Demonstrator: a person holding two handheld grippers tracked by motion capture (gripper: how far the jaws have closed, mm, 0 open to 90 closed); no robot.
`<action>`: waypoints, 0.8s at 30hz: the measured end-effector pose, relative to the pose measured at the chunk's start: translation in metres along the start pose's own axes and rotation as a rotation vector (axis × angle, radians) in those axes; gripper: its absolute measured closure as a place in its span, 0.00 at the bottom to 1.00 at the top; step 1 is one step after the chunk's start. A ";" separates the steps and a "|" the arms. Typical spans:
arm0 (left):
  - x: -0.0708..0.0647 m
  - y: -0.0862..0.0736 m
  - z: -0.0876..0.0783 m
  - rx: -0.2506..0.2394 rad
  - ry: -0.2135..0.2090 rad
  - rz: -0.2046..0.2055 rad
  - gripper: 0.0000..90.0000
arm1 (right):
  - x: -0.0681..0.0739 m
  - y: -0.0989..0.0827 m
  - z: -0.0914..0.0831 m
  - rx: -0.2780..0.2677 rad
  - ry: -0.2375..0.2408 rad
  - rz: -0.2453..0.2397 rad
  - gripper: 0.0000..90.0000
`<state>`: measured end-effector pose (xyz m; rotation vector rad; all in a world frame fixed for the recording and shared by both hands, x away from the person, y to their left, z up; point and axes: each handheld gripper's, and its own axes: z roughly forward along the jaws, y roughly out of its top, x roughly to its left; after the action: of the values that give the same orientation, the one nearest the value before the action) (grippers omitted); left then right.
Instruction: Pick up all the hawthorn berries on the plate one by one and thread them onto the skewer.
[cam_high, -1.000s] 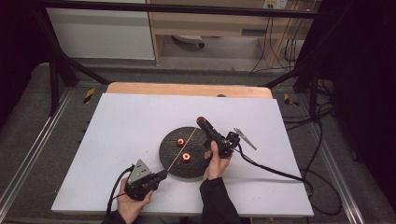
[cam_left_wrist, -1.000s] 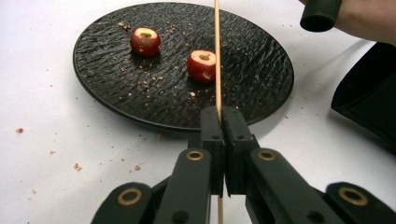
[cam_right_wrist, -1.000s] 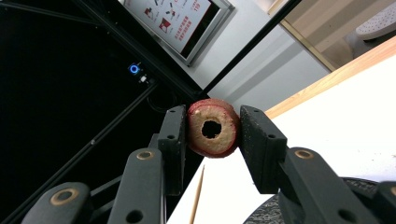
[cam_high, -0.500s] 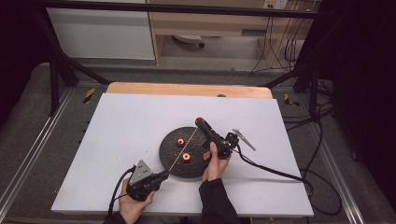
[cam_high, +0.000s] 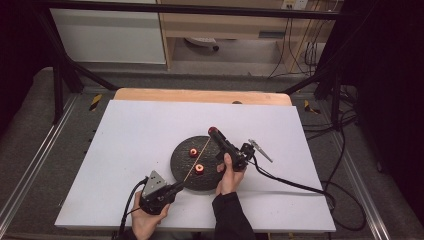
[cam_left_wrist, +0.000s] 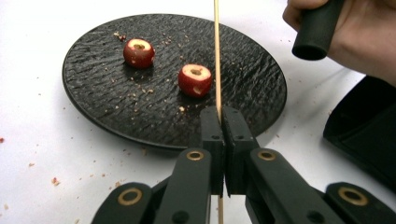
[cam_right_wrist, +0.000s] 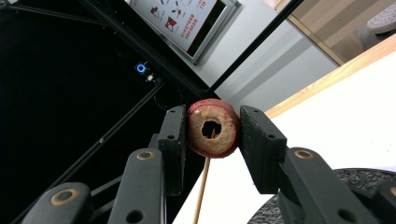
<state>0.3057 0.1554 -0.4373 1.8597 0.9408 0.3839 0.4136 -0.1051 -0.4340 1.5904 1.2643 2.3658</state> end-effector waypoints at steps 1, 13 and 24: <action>-0.001 0.001 0.001 -0.006 0.005 -0.008 0.98 | 0.000 0.000 0.000 0.001 0.001 0.003 0.70; -0.011 0.016 0.014 -0.022 0.022 -0.025 0.98 | 0.001 -0.001 -0.002 0.016 0.009 0.009 0.70; -0.008 0.041 0.026 -0.034 0.020 -0.025 0.98 | 0.004 -0.003 -0.006 0.043 0.012 0.000 0.70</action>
<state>0.3347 0.1246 -0.4127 1.8142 0.9643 0.4014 0.4058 -0.1049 -0.4337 1.5897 1.3261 2.3676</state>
